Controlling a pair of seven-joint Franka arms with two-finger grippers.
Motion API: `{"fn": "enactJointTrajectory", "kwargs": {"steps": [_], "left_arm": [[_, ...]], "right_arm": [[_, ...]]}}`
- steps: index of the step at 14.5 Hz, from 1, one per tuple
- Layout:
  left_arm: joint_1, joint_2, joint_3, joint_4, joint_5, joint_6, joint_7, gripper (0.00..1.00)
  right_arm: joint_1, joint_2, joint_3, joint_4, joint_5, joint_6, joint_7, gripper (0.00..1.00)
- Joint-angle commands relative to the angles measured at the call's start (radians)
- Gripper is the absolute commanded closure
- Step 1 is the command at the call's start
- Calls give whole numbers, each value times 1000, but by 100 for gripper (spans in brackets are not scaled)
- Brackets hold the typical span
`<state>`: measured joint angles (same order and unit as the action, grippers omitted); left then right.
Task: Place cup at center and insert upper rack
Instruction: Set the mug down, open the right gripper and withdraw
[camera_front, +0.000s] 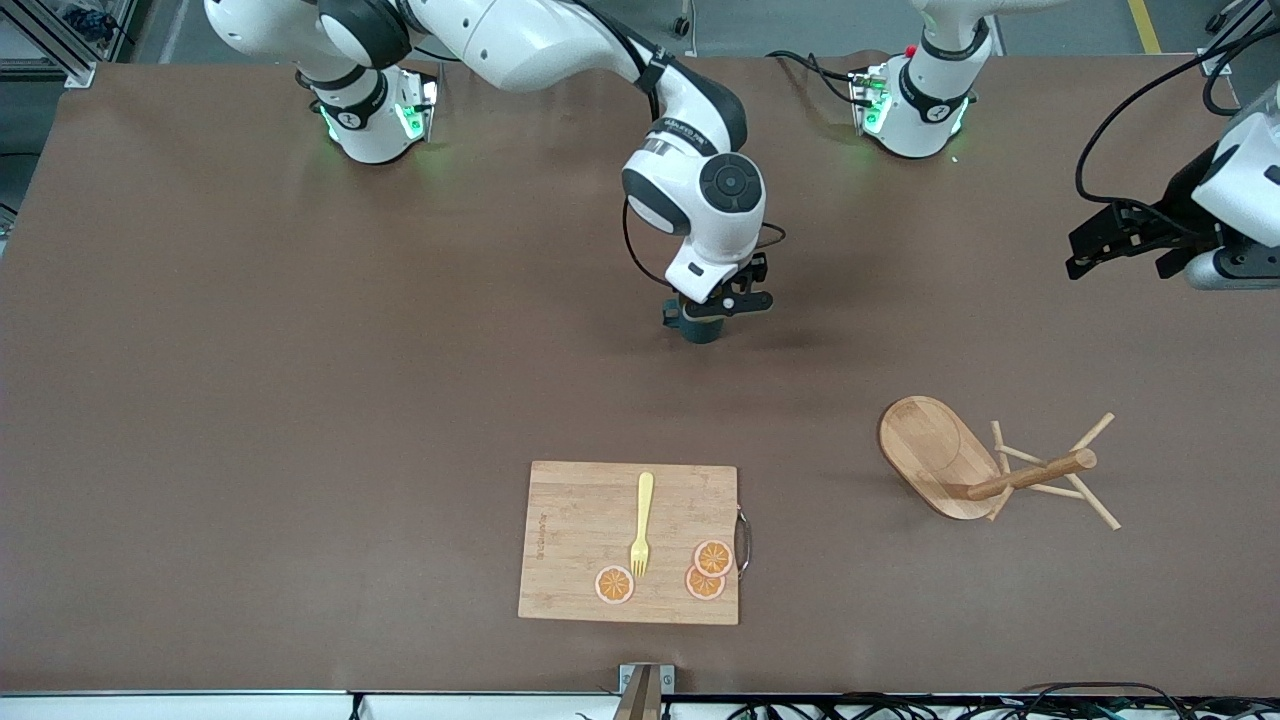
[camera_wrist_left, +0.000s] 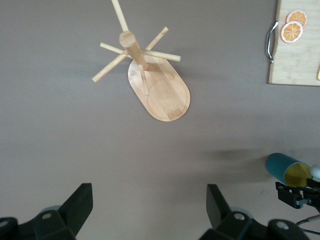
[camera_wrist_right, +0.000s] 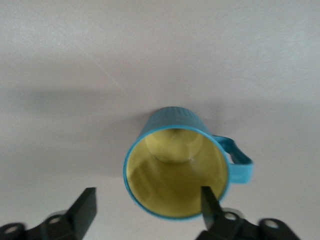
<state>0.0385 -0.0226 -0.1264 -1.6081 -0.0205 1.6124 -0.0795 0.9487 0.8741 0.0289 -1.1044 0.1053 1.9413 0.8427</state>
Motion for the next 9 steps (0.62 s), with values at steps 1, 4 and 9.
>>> {"fn": "enactJointTrajectory", "kwargs": {"steps": [1,4,9], "left_arm": [[1,-7,-30,10,4,-28,-31,0],[3,-10,-82,7,4,-58,-91,0],[3,-22,-224,5,4,-89,-244,0]], "right_arm": [[-48,-81,-3,18,24,-91,53,0],[-201,-205,3,18,25,-255,92,0],[-499,-337,-3,14,8,-467,-35,0]]}}
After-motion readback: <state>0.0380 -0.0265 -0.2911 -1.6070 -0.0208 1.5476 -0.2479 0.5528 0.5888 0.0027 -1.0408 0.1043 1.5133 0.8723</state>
